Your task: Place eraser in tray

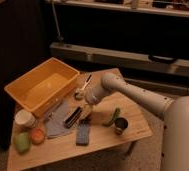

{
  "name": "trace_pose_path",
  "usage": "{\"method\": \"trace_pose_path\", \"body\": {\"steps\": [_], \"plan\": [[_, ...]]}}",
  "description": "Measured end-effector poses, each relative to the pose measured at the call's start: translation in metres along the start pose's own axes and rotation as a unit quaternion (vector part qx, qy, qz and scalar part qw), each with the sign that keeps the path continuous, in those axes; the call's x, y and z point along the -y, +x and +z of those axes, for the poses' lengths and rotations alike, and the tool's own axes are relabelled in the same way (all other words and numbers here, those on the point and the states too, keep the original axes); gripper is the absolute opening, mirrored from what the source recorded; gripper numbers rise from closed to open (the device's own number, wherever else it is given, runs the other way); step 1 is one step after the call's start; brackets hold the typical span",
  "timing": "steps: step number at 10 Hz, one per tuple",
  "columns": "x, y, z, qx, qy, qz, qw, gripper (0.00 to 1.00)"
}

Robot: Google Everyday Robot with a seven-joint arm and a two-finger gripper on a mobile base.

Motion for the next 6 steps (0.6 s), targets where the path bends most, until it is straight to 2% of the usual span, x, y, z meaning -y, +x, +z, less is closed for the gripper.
{"method": "trace_pose_path", "body": {"steps": [2, 6], "plan": [[-0.007, -0.015, 0.014, 0.002, -0.021, -0.027, 0.9994, 0.8], [-0.01, -0.031, 0.035, -0.021, -0.056, -0.073, 0.9955, 0.8]]}}
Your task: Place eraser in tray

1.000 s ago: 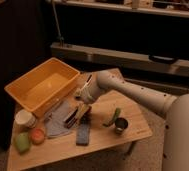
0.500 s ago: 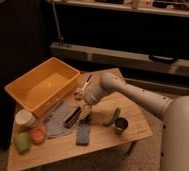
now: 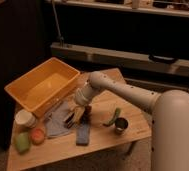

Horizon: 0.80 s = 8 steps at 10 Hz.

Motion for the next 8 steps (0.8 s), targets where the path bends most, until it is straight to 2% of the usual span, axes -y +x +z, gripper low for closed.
{"method": "trace_pose_path", "body": {"steps": [3, 6, 8], "plan": [[-0.004, 0.003, 0.022, -0.007, -0.019, -0.007, 0.9998, 0.8], [-0.007, 0.013, 0.036, -0.012, -0.03, -0.006, 0.9995, 0.8], [-0.008, 0.022, 0.044, -0.012, -0.041, -0.003, 0.9991, 0.66]]}}
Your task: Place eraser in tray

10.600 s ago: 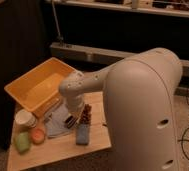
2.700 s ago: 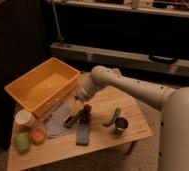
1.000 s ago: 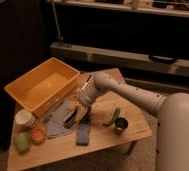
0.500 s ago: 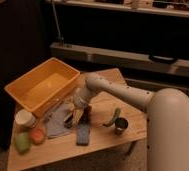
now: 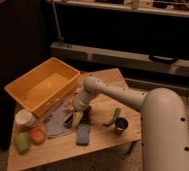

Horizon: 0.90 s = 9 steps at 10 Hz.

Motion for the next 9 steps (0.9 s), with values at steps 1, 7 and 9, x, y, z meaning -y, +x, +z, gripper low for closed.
{"method": "trace_pose_path", "body": {"steps": [1, 7, 9], "plan": [[0.0, 0.003, 0.004, 0.001, -0.004, 0.001, 1.0, 0.58], [0.006, -0.012, -0.016, 0.019, 0.006, -0.011, 0.9997, 0.01], [0.014, -0.02, -0.049, 0.019, 0.033, -0.012, 0.9992, 0.0]]}}
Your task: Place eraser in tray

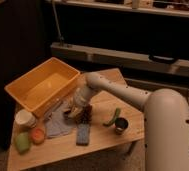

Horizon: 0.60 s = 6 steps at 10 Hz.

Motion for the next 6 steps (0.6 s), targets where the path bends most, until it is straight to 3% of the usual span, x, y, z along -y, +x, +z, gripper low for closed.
{"method": "trace_pose_path", "body": {"steps": [2, 3, 6], "plan": [[0.011, -0.003, -0.035, 0.004, 0.026, 0.006, 0.9996, 0.0], [0.019, -0.002, -0.061, 0.016, 0.051, 0.015, 0.9985, 0.0], [0.038, -0.009, -0.09, 0.056, 0.088, 0.022, 0.9943, 0.0]]}}
